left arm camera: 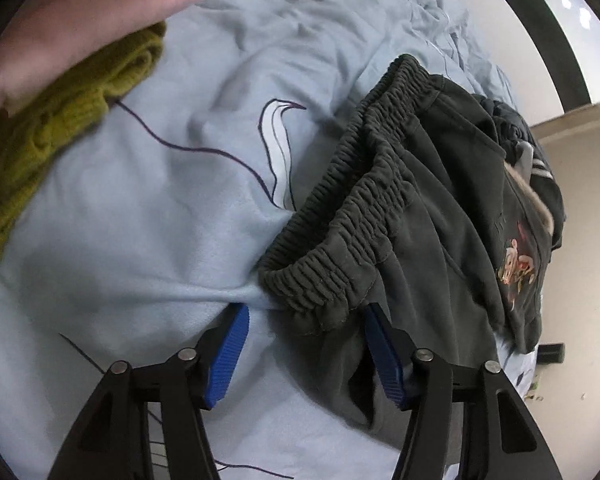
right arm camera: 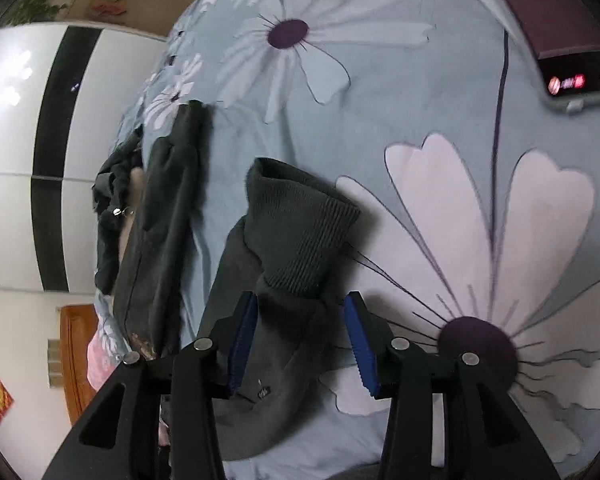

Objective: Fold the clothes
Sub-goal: 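Grasp the waistband with the left gripper while the right grasps the cuff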

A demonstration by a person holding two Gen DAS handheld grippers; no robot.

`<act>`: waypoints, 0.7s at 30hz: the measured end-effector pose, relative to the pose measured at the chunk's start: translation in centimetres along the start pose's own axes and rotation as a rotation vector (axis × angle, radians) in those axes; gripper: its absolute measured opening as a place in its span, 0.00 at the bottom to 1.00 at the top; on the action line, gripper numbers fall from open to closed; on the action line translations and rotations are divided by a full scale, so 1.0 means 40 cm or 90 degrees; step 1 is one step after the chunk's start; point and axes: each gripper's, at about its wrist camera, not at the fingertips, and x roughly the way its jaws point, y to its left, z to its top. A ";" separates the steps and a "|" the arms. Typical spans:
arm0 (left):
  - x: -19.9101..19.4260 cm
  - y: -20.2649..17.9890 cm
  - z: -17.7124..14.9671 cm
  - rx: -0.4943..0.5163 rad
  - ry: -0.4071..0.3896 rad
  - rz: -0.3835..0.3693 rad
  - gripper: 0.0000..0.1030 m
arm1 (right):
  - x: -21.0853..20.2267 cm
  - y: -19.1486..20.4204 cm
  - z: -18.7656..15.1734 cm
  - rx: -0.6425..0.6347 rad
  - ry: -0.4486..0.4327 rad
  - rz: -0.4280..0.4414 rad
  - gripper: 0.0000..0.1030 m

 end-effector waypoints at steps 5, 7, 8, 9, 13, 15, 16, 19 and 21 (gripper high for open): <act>-0.006 -0.017 -0.026 -0.003 -0.016 -0.005 0.29 | 0.034 0.014 -0.021 0.021 0.021 0.013 0.39; -0.017 -0.030 -0.033 0.003 -0.027 0.001 0.23 | 0.027 0.025 -0.024 0.017 0.017 0.016 0.13; -0.027 -0.037 -0.038 0.005 -0.036 0.003 0.22 | 0.017 0.031 -0.024 0.014 0.013 0.021 0.11; -0.038 -0.044 -0.042 0.007 -0.045 0.006 0.20 | 0.003 0.040 -0.025 0.006 0.007 0.029 0.09; -0.127 -0.071 -0.063 0.008 -0.104 -0.012 0.16 | -0.090 0.090 -0.030 -0.041 -0.038 0.080 0.07; -0.180 -0.073 -0.069 0.015 -0.129 -0.029 0.16 | -0.147 0.105 -0.039 -0.064 -0.065 0.116 0.07; -0.203 -0.075 -0.078 0.025 -0.135 -0.029 0.16 | -0.167 0.104 -0.044 -0.074 -0.072 0.119 0.07; -0.217 -0.046 -0.100 0.039 -0.114 -0.006 0.16 | -0.171 0.060 -0.055 -0.067 -0.054 0.079 0.07; -0.200 -0.013 -0.117 0.034 -0.085 0.015 0.16 | -0.151 0.024 -0.063 -0.043 -0.033 0.049 0.07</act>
